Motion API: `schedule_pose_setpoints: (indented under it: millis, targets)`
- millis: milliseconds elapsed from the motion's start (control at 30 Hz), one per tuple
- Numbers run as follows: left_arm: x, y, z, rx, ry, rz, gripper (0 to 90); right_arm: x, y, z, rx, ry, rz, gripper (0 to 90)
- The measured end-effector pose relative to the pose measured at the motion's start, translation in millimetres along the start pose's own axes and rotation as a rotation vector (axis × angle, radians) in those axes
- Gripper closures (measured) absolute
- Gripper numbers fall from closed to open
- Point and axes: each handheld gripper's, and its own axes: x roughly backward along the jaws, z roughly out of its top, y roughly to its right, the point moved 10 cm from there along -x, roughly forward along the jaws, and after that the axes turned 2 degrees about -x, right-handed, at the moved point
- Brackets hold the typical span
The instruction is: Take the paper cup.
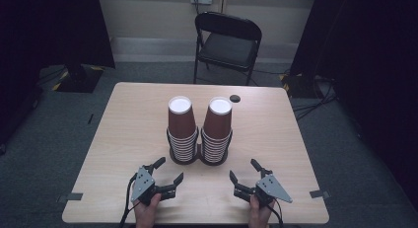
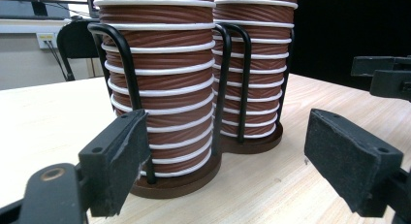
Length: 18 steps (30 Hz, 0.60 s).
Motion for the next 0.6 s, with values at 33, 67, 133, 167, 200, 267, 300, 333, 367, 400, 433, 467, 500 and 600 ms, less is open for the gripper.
schedule_pose_setpoints:
  millis: [33,67,133,167,200,267,300,333,367,400,433,467,500,600]
  targets:
    - [0.0,0.0,0.0,0.0,0.0,0.0,15.9,0.0,0.0,0.0,0.0,0.0,0.0,13.2]
    - [0.0,-0.1,-0.1,0.001,-0.001,0.0,16.0,0.0,0.7,0.3,0.003,0.004,-0.017,13.0]
    - [0.0,-0.2,0.0,0.001,-0.001,0.0,16.0,-0.3,0.9,0.3,0.003,0.005,-0.021,12.9]
    - [0.1,-0.4,-0.2,0.0,-0.002,-0.001,16.0,-0.9,0.8,-0.4,0.004,-0.007,-0.022,12.8]
    - [0.1,-0.4,-0.2,0.001,-0.002,-0.002,16.0,-1.8,1.3,-0.7,0.007,-0.013,-0.031,12.8]
    - [0.1,-0.4,-0.1,0.0,-0.002,-0.002,16.0,-3.6,2.2,-2.9,0.022,-0.045,-0.065,12.9]
    - [0.1,-0.4,-0.1,0.0,-0.002,-0.002,15.9,-3.6,2.2,-2.9,0.022,-0.045,-0.065,12.9]
    - [0.2,-0.3,0.0,0.001,0.0,-0.002,15.9,-3.9,1.9,-3.5,0.023,-0.054,-0.065,13.0]
    - [0.2,-0.4,0.0,0.0,0.0,-0.001,16.0,-4.1,1.3,-4.1,0.026,-0.062,-0.06,13.0]
    - [-0.1,0.2,-0.1,0.003,-0.001,-0.003,15.9,-4.0,2.0,-4.4,0.024,-0.067,-0.068,13.1]
    - [-0.3,0.7,-0.1,0.003,-0.002,-0.006,15.8,-4.3,2.1,-4.7,0.02,-0.072,-0.059,13.4]
    - [-0.4,0.8,-0.2,0.0,-0.004,-0.004,15.8,-4.5,1.5,-5.0,0.013,-0.076,-0.043,13.4]
    - [-0.4,0.8,-0.2,-0.001,-0.004,-0.004,15.8,-5.3,0.0,-5.1,0.0,-0.078,-0.013,13.7]
    - [-0.1,0.7,0.1,0.0,0.0,-0.003,15.8,-8.6,0.2,-4.7,-0.034,-0.096,0.0,16.6]
